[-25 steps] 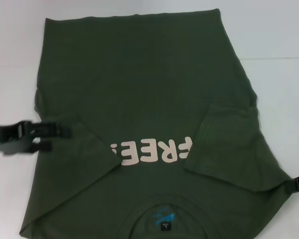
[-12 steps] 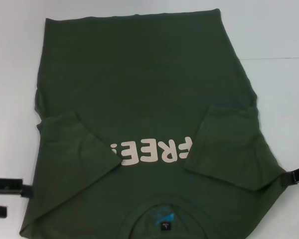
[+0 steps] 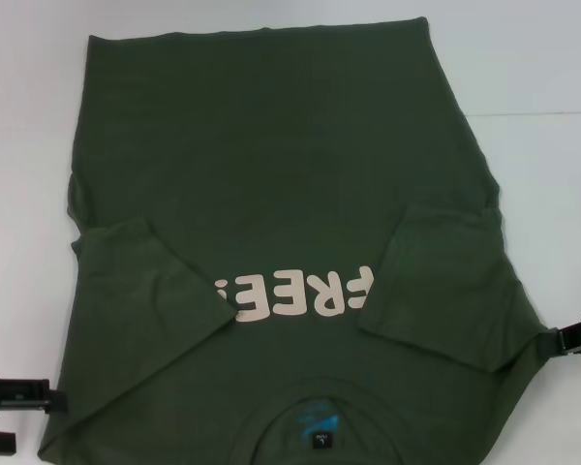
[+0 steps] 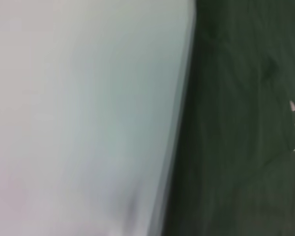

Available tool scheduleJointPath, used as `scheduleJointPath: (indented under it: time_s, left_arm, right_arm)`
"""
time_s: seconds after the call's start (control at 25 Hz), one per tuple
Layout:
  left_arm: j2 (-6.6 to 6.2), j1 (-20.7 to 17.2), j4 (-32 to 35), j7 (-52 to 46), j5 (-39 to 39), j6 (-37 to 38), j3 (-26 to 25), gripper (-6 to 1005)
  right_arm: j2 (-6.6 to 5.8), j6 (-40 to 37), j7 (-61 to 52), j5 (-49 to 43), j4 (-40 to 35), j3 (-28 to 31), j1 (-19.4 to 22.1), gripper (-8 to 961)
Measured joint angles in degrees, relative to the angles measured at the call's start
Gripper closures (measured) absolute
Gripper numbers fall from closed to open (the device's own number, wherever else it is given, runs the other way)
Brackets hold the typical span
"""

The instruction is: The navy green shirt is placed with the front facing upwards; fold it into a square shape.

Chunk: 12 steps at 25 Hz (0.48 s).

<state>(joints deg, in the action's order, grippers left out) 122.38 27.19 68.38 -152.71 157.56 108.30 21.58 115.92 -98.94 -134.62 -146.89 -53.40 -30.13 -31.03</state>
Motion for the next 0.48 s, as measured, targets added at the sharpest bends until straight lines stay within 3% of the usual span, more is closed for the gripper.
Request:
scheduleJointPath:
  time_s: [0.48]
  left_arm:
    - [-0.22,0.1,-4.7,0.1,1.4,-4.6,1.1,79]
  right_arm:
    - [-0.07,-0.2,-0.1,0.0,0.4,0.2,0.1,912]
